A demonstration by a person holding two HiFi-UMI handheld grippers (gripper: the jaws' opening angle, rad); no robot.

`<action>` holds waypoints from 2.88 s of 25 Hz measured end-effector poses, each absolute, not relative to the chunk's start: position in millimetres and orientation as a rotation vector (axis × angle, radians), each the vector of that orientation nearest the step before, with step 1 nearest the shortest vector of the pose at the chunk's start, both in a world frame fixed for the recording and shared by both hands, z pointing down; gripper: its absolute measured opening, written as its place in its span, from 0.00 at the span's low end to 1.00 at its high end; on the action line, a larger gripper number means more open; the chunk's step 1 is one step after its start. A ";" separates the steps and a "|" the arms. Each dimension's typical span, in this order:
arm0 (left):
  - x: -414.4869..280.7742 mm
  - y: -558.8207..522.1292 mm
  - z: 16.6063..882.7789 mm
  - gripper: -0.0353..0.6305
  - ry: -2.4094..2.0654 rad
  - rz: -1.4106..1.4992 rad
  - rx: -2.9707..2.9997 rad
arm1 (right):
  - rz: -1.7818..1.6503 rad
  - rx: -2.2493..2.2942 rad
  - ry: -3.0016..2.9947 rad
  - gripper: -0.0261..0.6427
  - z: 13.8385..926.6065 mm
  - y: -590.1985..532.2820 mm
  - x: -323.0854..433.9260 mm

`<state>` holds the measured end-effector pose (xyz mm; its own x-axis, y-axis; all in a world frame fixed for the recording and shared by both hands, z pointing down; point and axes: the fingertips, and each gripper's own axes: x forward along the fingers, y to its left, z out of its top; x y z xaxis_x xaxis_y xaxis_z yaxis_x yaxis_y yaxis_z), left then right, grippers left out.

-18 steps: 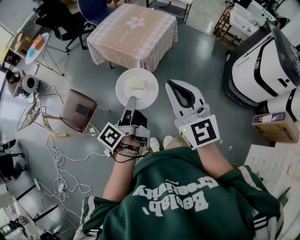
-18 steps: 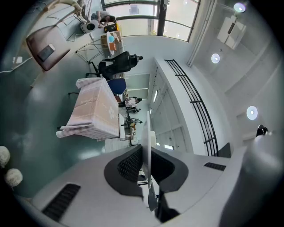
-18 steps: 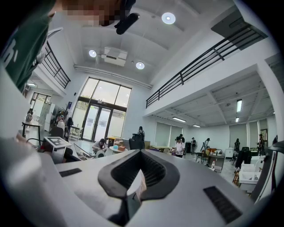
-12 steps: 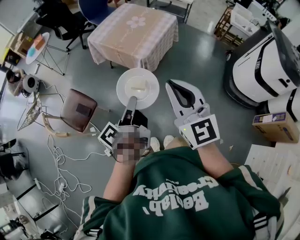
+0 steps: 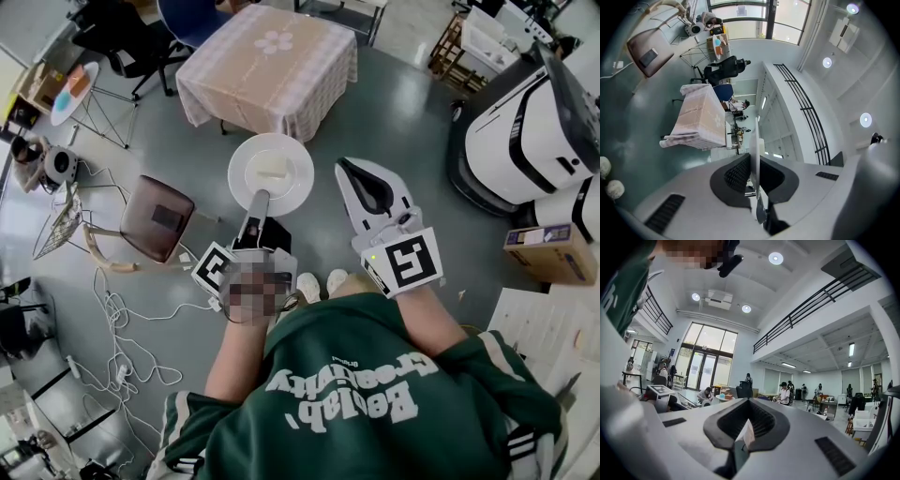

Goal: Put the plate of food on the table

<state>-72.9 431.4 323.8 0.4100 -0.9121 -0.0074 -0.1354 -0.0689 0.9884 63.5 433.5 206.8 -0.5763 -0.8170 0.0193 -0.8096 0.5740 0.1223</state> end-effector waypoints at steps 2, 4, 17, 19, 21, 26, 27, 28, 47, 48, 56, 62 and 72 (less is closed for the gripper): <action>-75.9 433.8 325.1 0.09 -0.974 -0.842 1.516 | -0.150 1.417 -2.723 0.06 206.1 435.8 60.4; -79.6 435.5 326.7 0.09 -0.971 -0.841 1.517 | -0.171 1.411 -2.722 0.06 206.8 437.9 56.2; -100.8 430.5 326.6 0.09 -0.954 -0.852 1.522 | -0.207 1.425 -2.705 0.06 205.3 444.3 39.8; -101.6 424.4 325.8 0.09 -0.949 -0.856 1.524 | -0.211 1.425 -2.709 0.06 204.7 438.1 37.8; -102.8 418.6 325.5 0.09 -0.945 -0.864 1.522 | -0.223 1.419 -2.712 0.06 204.3 432.8 35.2; -105.3 413.5 322.3 0.09 -0.939 -0.886 1.538 | -0.253 1.413 -2.735 0.06 202.5 430.3 31.1; -106.8 411.8 322.6 0.09 -0.942 -0.886 1.541 | -0.252 1.409 -2.743 0.06 203.1 428.7 29.5; -108.1 409.7 323.0 0.09 -0.947 -0.885 1.543 | -0.250 1.406 -2.747 0.06 203.9 426.2 28.1; -116.7 336.8 328.1 0.09 -1.014 -0.907 1.518 | -0.223 1.284 -2.831 0.06 213.4 329.6 12.2; -115.4 329.9 327.0 0.09 -1.016 -0.909 1.519 | -0.225 1.278 -2.835 0.06 212.9 322.3 13.0; -93.4 266.2 329.3 0.09 -1.039 -0.926 1.500 | -0.216 1.237 -2.854 0.06 213.9 255.0 36.3; -69.0 214.5 329.4 0.09 -1.064 -0.915 1.497 | -0.203 1.219 -2.872 0.06 211.8 200.6 58.9; -36.0 132.0 326.6 0.09 -1.062 -0.904 1.497 | -0.198 1.226 -2.885 0.06 211.7 119.8 89.7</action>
